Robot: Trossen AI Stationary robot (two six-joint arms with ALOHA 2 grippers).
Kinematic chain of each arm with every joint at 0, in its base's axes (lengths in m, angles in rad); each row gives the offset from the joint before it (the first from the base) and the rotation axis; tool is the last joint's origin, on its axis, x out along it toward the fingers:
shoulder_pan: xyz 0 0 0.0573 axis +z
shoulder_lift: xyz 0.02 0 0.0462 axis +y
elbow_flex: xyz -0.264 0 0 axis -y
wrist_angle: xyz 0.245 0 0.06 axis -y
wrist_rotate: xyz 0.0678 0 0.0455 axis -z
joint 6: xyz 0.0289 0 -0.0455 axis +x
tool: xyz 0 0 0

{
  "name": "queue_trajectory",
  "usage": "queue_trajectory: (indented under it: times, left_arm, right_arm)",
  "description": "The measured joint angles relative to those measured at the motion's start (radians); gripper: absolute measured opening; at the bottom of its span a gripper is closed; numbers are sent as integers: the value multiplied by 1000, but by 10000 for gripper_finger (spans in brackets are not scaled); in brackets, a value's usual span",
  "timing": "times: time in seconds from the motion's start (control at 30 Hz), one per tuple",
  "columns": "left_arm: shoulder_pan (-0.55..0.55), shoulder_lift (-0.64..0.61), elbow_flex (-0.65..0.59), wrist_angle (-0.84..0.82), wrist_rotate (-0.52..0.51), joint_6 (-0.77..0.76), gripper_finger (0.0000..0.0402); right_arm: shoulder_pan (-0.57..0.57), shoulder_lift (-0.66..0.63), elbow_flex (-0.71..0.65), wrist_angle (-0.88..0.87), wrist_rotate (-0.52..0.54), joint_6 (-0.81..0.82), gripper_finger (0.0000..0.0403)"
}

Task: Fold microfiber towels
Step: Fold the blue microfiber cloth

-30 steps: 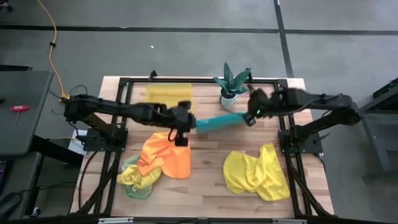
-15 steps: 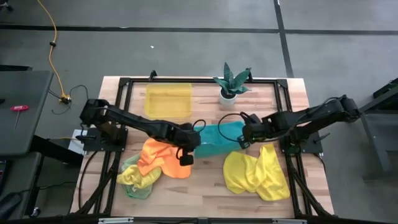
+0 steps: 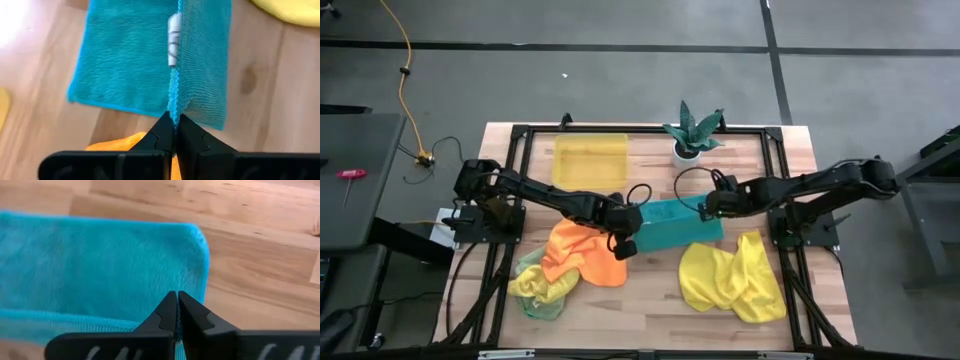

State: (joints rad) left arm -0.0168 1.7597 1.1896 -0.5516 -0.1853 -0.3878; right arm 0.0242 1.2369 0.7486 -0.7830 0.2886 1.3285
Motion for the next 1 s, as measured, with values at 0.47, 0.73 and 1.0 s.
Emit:
queue_trajectory:
  times: [0.47, 0.73, 1.0]
  left_arm:
    - [43, 65, 0, -2, -71, -74, 0]
    - [43, 73, 0, -14, -143, -117, 0]
    - [43, 73, 0, -13, -178, -131, 1]
  right_arm:
    - [-81, 36, -85, 143, 42, -20, 0]
    - [-97, 64, -85, 177, 62, -35, 0]
    - [-97, 65, -85, 175, 97, -27, 1]
